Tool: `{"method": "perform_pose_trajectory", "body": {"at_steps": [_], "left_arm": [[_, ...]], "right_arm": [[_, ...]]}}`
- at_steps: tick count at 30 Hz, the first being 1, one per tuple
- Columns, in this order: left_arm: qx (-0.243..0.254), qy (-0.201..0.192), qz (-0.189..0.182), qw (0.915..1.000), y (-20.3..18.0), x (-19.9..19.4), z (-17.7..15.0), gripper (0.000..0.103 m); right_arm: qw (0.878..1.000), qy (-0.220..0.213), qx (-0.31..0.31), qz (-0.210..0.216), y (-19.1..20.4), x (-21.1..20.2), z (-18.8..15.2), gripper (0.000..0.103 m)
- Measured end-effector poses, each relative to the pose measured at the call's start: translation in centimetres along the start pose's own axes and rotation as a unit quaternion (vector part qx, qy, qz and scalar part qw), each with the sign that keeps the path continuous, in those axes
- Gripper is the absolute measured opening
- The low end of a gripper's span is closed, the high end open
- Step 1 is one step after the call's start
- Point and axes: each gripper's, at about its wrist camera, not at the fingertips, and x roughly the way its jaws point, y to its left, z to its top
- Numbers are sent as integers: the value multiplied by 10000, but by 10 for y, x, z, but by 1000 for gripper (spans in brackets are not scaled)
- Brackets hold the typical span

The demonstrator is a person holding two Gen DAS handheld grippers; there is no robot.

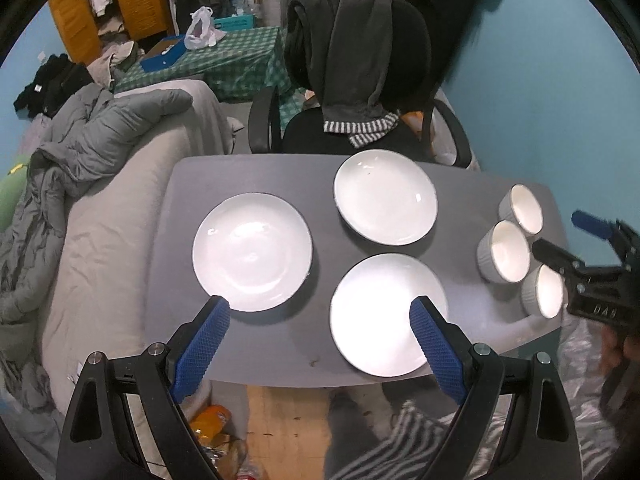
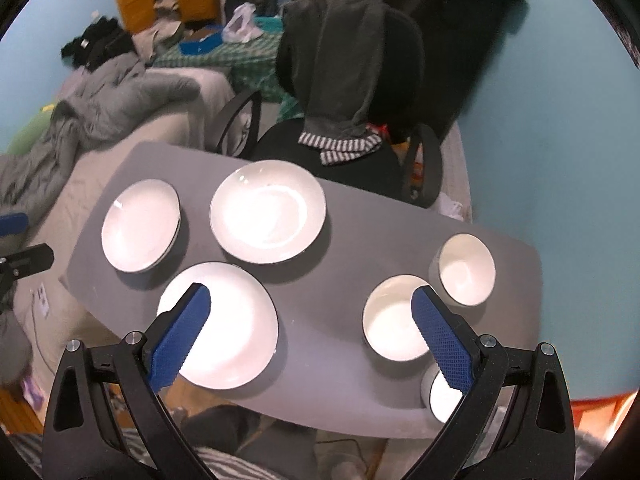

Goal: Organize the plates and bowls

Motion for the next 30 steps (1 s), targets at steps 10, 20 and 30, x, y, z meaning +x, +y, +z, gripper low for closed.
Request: {"method": "perform_pose_trajectory", "body": {"at_steps": [10, 20, 30], "left_arm": [[178, 294, -159, 9993, 4, 38, -16, 93], [263, 705, -311, 9967, 13, 82, -29, 93], [359, 1034, -458, 9929, 15, 113, -44, 93]], "right_arm": [[9985, 474, -78, 269, 8, 51, 1, 94], [9957, 842, -321, 235, 25, 95, -16, 94], [9926, 1136, -68, 421, 29, 121, -35, 94]]}}
